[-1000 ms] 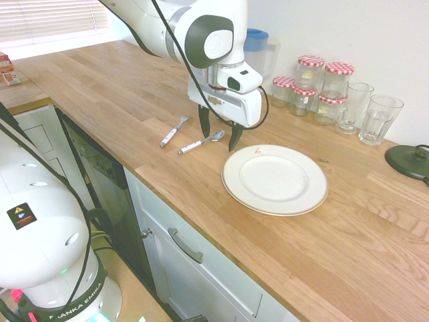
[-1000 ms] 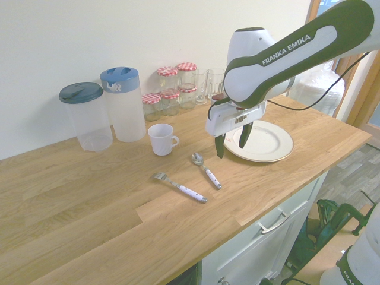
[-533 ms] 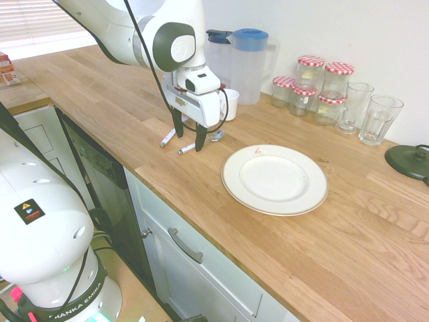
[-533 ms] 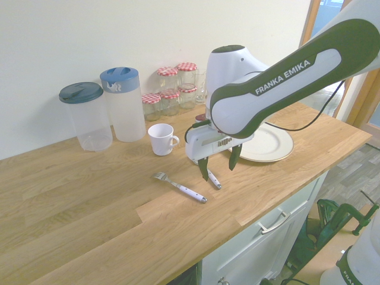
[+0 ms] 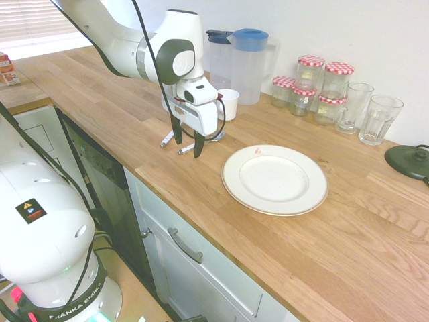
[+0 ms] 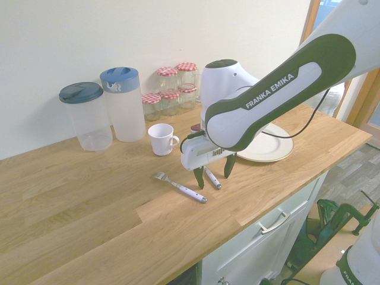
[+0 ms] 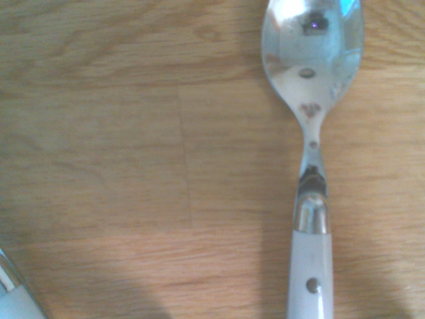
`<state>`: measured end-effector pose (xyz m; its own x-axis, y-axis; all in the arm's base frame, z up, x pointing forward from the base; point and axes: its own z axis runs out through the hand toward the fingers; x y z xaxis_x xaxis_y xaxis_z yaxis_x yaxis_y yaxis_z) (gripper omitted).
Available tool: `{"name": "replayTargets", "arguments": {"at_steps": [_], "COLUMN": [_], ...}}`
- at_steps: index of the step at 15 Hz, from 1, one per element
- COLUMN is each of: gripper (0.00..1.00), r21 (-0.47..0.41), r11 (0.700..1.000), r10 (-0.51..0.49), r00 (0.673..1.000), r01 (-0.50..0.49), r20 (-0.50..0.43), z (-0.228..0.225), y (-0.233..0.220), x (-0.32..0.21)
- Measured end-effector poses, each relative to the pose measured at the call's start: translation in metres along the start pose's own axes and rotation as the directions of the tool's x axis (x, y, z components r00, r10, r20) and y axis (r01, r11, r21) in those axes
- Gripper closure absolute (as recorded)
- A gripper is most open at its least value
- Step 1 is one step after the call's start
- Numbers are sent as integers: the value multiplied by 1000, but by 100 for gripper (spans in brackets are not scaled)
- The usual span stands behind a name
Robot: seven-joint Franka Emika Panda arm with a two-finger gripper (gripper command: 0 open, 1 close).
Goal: Put the spoon into the plate
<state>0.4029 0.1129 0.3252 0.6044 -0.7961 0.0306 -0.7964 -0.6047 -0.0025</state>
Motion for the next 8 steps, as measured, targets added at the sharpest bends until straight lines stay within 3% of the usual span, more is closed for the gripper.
{"name": "replayTargets", "arguments": {"at_steps": [8], "gripper": [100], "r21": [0], "r11": [1000], "r10": [-2], "r00": [1000], "r01": [2], "r20": [0], "z": [0], "y": [-1], "x": [0]}}
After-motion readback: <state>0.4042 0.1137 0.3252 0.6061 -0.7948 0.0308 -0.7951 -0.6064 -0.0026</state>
